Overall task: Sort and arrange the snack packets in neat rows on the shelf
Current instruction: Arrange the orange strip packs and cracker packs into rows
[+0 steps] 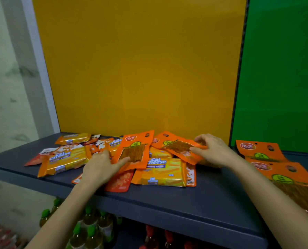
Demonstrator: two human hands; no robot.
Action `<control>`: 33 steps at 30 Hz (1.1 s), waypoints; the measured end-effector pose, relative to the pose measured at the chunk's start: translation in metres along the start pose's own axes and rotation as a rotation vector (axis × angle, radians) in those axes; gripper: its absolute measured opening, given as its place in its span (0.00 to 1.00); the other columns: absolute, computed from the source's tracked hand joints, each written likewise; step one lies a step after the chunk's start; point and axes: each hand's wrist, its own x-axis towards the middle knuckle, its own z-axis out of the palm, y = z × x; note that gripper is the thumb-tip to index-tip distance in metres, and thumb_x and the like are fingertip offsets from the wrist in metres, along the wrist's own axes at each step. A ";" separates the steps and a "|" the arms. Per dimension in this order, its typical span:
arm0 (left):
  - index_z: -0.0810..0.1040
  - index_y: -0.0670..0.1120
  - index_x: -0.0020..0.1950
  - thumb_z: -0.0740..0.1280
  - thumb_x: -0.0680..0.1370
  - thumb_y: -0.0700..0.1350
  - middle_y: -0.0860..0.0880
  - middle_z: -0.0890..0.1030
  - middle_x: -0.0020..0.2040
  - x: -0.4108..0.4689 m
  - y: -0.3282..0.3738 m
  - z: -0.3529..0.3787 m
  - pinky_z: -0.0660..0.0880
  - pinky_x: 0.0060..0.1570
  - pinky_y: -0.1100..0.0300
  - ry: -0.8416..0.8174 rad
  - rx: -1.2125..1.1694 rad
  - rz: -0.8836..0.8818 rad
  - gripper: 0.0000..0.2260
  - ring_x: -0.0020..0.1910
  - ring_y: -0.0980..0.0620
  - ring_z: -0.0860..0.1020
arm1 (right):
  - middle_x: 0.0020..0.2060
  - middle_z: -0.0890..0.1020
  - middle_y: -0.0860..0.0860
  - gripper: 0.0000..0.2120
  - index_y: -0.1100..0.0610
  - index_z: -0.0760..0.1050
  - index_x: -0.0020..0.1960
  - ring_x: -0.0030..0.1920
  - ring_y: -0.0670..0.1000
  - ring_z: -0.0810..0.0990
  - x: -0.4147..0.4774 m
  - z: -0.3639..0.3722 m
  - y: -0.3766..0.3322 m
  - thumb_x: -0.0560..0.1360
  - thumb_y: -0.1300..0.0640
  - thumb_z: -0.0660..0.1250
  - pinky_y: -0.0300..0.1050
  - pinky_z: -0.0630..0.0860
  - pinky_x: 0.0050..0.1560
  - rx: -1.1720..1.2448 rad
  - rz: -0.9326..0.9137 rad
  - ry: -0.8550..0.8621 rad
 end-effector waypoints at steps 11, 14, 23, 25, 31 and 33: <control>0.69 0.42 0.66 0.55 0.57 0.79 0.42 0.72 0.66 0.046 -0.001 0.019 0.67 0.63 0.48 -0.265 0.077 -0.026 0.51 0.66 0.43 0.68 | 0.64 0.74 0.56 0.42 0.58 0.66 0.66 0.59 0.55 0.75 0.061 0.035 -0.003 0.62 0.32 0.69 0.48 0.74 0.57 -0.032 0.356 -0.241; 0.67 0.42 0.66 0.62 0.58 0.76 0.43 0.73 0.65 0.051 0.001 0.017 0.70 0.62 0.50 -0.352 -0.066 -0.063 0.49 0.64 0.43 0.70 | 0.63 0.73 0.56 0.41 0.57 0.67 0.65 0.58 0.54 0.74 0.066 0.036 -0.001 0.62 0.32 0.69 0.47 0.73 0.56 -0.014 0.369 -0.265; 0.73 0.48 0.45 0.78 0.63 0.43 0.48 0.81 0.43 0.058 0.001 0.007 0.76 0.39 0.59 -0.463 -0.827 -0.141 0.17 0.39 0.51 0.79 | 0.62 0.73 0.56 0.45 0.59 0.62 0.63 0.60 0.56 0.74 0.072 0.031 -0.007 0.58 0.36 0.75 0.54 0.73 0.60 -0.086 0.389 -0.135; 0.75 0.48 0.43 0.77 0.64 0.40 0.48 0.81 0.39 0.059 -0.001 0.008 0.75 0.31 0.61 -0.466 -0.910 -0.140 0.14 0.35 0.52 0.80 | 0.58 0.76 0.56 0.37 0.58 0.65 0.57 0.56 0.55 0.76 0.073 0.028 -0.008 0.59 0.38 0.76 0.50 0.75 0.54 -0.096 0.396 -0.132; 0.78 0.45 0.47 0.75 0.67 0.40 0.45 0.84 0.42 0.055 0.000 0.005 0.77 0.33 0.59 -0.289 -1.088 -0.083 0.11 0.34 0.50 0.83 | 0.55 0.79 0.57 0.21 0.57 0.72 0.53 0.53 0.56 0.77 0.071 0.015 -0.005 0.67 0.48 0.75 0.48 0.74 0.51 0.073 0.377 0.029; 0.77 0.46 0.46 0.74 0.69 0.40 0.46 0.84 0.41 0.052 0.002 -0.001 0.77 0.32 0.60 -0.230 -1.133 -0.028 0.09 0.31 0.53 0.82 | 0.53 0.79 0.57 0.19 0.57 0.71 0.52 0.53 0.58 0.78 0.066 0.009 -0.003 0.68 0.50 0.74 0.51 0.74 0.54 0.151 0.366 0.092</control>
